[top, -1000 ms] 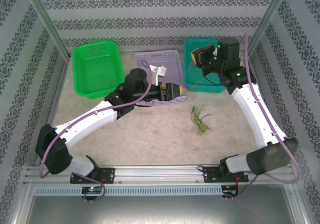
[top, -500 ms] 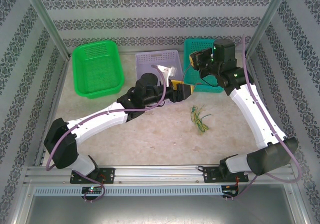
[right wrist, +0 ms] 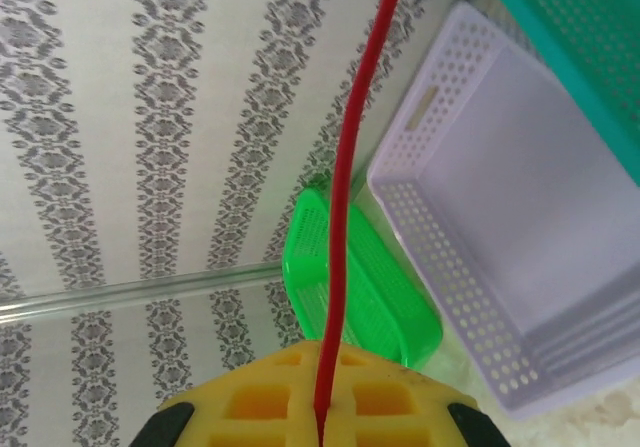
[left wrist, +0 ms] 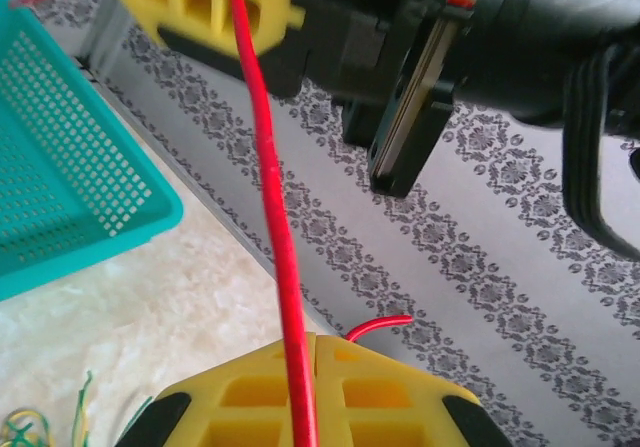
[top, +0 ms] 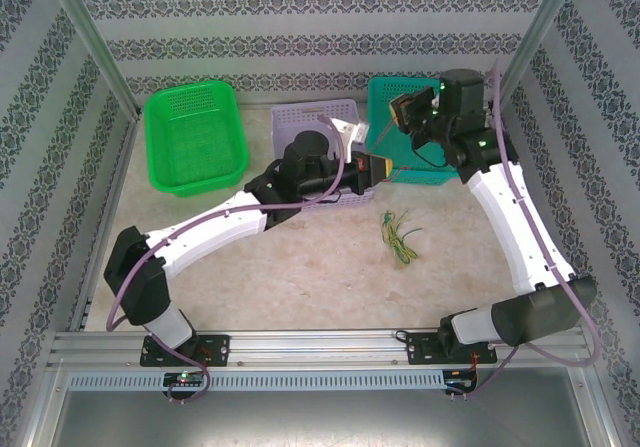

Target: Untangle the cables

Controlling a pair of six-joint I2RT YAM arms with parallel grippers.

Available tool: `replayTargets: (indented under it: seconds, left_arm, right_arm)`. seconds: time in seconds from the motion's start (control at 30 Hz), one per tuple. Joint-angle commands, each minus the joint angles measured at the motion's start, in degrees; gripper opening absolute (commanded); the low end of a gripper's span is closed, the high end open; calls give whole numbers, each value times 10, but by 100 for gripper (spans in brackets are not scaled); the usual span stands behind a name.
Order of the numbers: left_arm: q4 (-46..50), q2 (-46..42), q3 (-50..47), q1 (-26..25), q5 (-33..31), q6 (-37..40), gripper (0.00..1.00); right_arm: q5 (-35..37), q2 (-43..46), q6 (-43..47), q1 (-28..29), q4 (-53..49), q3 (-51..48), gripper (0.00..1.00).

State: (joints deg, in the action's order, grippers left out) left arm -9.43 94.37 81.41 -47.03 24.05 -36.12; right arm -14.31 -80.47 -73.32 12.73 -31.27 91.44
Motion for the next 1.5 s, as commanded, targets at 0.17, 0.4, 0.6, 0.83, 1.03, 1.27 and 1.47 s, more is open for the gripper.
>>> replayTargets:
  seconds: [0.17, 0.4, 0.6, 0.83, 1.03, 1.27, 1.47]
  left_arm:
    - [180, 4, 73, 2, -31, -18, 73]
    - [276, -46, 82, 16, -104, -20, 79]
    - [283, -132, -1, 18, -152, -31, 78]
    - [291, -213, -71, 20, -206, -52, 77]
    - [303, -230, -81, 22, -213, -51, 77]
    - [305, -208, -69, 25, -194, -54, 77]
    - [307, -199, -60, 35, -183, -59, 76]
  right_arm:
    - [-28, -75, 299, -56, -48, 113, 0]
    - [43, -158, 452, -76, -48, 159, 0]
    - [96, -269, 523, -78, -24, 197, 0]
    - [121, -396, 522, -77, -55, 214, 0]
    - [104, -455, 507, -79, -139, 258, 34]
    - [119, -369, 487, -85, -168, 277, 60]
    - [152, -255, 454, -87, -181, 231, 48]
